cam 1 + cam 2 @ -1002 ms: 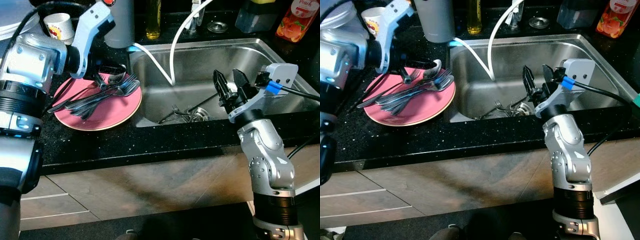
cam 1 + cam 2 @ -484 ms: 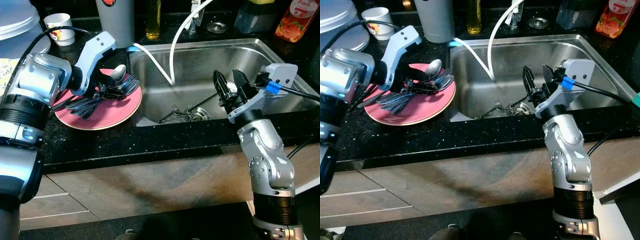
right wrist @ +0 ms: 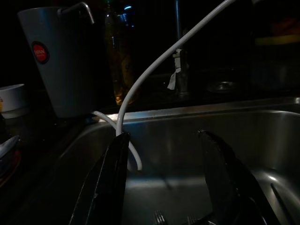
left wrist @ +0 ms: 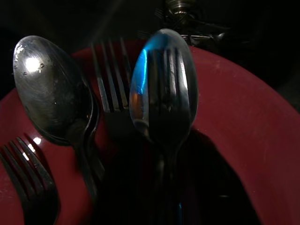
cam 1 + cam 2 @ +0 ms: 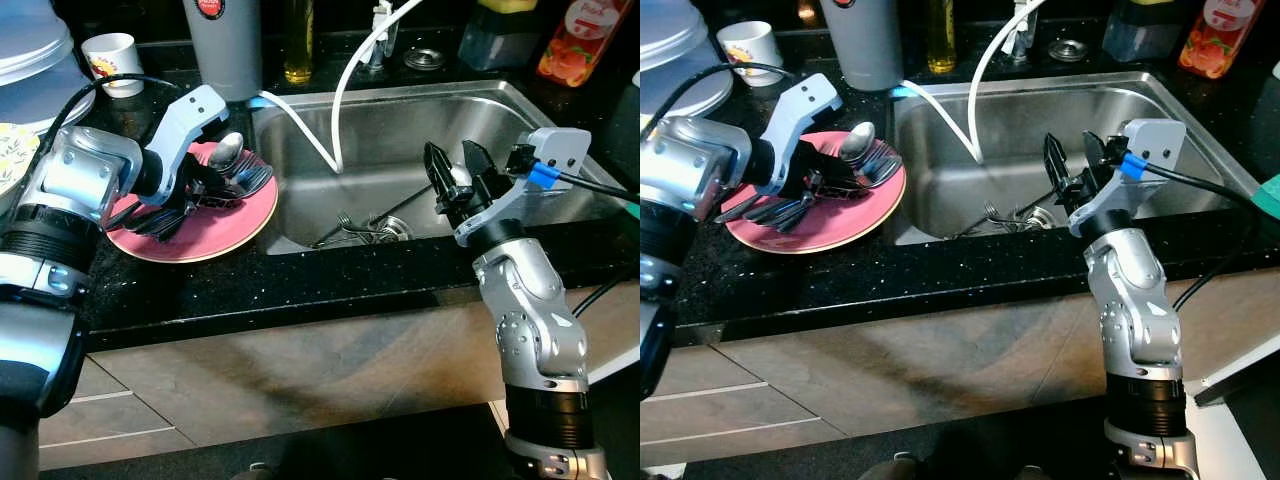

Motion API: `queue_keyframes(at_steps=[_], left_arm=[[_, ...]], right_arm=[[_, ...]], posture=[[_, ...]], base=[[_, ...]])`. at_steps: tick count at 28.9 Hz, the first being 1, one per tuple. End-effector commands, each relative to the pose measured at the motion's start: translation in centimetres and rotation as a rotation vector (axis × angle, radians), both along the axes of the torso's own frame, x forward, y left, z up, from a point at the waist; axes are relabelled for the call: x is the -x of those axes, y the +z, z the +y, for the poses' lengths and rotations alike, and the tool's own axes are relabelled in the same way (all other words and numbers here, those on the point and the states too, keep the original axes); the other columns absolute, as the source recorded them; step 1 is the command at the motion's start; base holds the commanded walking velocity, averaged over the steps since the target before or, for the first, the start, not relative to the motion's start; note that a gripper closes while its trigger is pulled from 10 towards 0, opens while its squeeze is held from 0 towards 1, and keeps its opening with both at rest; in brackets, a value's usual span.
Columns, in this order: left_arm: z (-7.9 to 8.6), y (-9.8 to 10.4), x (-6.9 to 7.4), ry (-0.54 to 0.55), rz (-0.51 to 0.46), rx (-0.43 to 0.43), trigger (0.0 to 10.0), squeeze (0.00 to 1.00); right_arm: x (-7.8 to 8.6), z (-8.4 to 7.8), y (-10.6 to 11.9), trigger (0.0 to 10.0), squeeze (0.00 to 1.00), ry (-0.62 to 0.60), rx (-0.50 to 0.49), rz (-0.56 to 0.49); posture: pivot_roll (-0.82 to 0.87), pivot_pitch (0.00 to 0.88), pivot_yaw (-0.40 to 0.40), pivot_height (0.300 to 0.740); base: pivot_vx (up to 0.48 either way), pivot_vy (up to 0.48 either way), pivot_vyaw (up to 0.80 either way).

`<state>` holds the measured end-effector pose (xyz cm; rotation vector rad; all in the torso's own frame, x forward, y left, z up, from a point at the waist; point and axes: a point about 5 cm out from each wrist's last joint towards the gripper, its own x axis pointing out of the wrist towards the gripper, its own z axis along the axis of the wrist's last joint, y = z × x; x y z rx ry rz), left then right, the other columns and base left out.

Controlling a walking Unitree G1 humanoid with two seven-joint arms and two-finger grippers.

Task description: Kitchen organization

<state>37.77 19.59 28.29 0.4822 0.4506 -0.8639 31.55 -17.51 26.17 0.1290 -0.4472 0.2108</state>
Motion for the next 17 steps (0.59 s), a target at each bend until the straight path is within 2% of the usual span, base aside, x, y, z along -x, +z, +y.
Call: queue_keyframes(at_steps=[1, 6, 7, 8, 9, 11, 12, 13, 15, 16, 17], left_arm=[[0.4, -3.9, 0.1, 0.041, 0.141, -0.045, 0.0, 0.00], [0.2, -2.3, -0.5, 0.069, 0.066, -0.014, 0.0, 0.00], [0.0, 0.0, -0.9, 0.089, -0.016, 0.030, 0.0, 0.00], [-0.1, 1.1, -1.0, 0.093, -0.053, 0.051, 0.0, 0.00], [-0.1, 1.1, -1.0, 0.093, -0.053, 0.051, 0.0, 0.00], [-0.4, 3.9, -1.1, 0.093, -0.142, 0.107, 0.0, 0.00], [-0.4, 3.9, -1.1, 0.093, -0.142, 0.107, 0.0, 0.00], [-0.7, 5.3, -1.0, 0.085, -0.184, 0.145, 10.0, 0.00], [-1.3, 7.6, -0.8, 0.059, -0.245, 0.199, 10.0, 0.00], [-1.3, 7.6, -0.8, 0.059, -0.245, 0.199, 10.0, 0.00], [-1.8, 8.6, -0.7, 0.038, -0.271, 0.230, 10.0, 0.00]], right_arm=[[0.0, -0.1, 0.0, 10.0, 0.00, 0.003, -0.001, 0.005], [-0.1, 0.0, 0.1, 10.0, 0.00, 0.006, -0.001, 0.002], [-0.1, 0.0, 0.1, 10.0, 0.00, 0.007, -0.001, 0.001], [-0.1, 0.0, 0.2, 10.0, 0.00, 0.008, 0.000, 0.001], [-0.1, 0.0, 0.2, 10.0, 0.00, 0.008, 0.000, 0.001], [-0.1, -0.1, 0.2, 10.0, 0.00, 0.007, 0.000, 0.001], [-0.1, -0.1, 0.2, 10.0, 0.00, 0.007, 0.000, 0.001], [-0.1, -0.1, 0.2, 10.0, 0.00, 0.007, 0.001, 0.001], [-0.1, -0.1, 0.2, 10.0, 0.00, 0.007, 0.001, 0.000], [-0.1, -0.1, 0.2, 10.0, 0.00, 0.007, 0.001, 0.000], [-0.1, -0.1, 0.2, 10.0, 0.00, 0.008, 0.000, 0.000]], posture=[[0.10, 0.164, 0.021, 0.740], [0.10, 0.164, 0.019, 0.740], [0.10, 0.163, 0.019, 0.740], [0.10, 0.163, 0.019, 0.740], [0.10, 0.163, 0.019, 0.740], [0.10, 0.159, 0.019, 0.740], [0.10, 0.159, 0.019, 0.740], [0.10, 0.159, 0.019, 0.740], [0.10, 0.159, 0.019, 0.740], [0.10, 0.159, 0.019, 0.740], [0.10, 0.151, 0.018, 0.740]], base=[[0.000, 0.000, 0.00], [0.000, 0.000, 0.00], [0.000, 0.000, 0.00], [0.000, 0.000, 0.00], [0.000, 0.000, 0.00], [0.000, 0.000, 0.00], [0.000, 0.000, 0.00], [0.000, 0.000, 0.00], [0.000, 0.000, 0.00], [0.000, 0.000, 0.00], [0.000, 0.000, 0.00]])
